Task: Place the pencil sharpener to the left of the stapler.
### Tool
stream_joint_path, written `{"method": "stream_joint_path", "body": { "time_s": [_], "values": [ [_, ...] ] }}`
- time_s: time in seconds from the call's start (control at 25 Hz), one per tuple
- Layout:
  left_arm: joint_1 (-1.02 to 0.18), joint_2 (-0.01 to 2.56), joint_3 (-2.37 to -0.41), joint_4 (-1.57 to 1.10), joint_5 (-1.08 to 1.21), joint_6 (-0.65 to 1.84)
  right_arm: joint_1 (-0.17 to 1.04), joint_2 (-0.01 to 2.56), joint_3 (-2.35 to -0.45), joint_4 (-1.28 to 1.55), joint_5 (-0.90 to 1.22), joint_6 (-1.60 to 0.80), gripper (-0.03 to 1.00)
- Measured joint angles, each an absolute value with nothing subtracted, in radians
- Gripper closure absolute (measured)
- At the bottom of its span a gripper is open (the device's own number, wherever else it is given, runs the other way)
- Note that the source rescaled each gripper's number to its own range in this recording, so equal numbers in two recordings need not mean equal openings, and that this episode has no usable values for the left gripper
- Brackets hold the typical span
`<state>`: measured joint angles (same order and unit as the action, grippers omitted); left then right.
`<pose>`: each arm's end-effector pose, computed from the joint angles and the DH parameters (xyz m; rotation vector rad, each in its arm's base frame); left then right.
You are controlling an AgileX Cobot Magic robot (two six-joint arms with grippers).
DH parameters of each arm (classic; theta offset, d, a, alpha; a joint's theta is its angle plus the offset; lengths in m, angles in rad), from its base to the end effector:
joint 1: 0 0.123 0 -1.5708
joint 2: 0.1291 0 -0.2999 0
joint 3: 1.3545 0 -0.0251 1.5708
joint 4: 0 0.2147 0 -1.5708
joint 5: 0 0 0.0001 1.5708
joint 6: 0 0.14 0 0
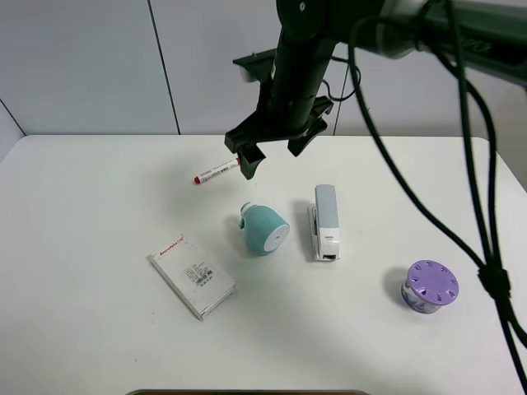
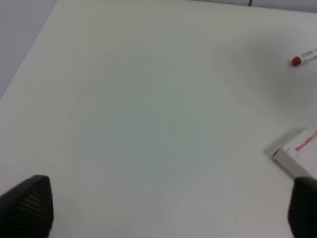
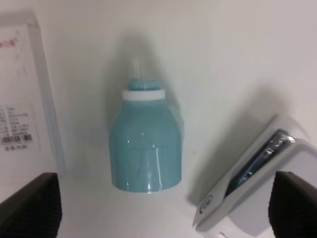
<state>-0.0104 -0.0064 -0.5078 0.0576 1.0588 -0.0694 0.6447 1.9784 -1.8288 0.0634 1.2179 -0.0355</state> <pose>-0.0093 0.0071 0.2401 -0.0629 2.0259 0.0183 0.3221 0.2526 0.2585 -0.9413 2.7172 0.2122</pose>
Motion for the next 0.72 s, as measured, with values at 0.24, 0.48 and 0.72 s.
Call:
{"method": "stream_joint_path", "body": {
  "time_s": [0.24,0.48,0.72],
  "values": [
    [-0.010,-0.006,-0.508,0.058,1.059,-0.069,0.645,1.843,-1.829,0.025,1.220,-0.019,0.36],
    [-0.010,-0.006,-0.508,0.058,1.059,-0.069,0.645,1.730,-1.829,0.010,1.222,0.000,0.36],
    [-0.010,-0.006,-0.508,0.058,1.059,-0.069,0.645,1.612,-1.829,-0.009,1.223,0.024,0.36]
  ]
}}
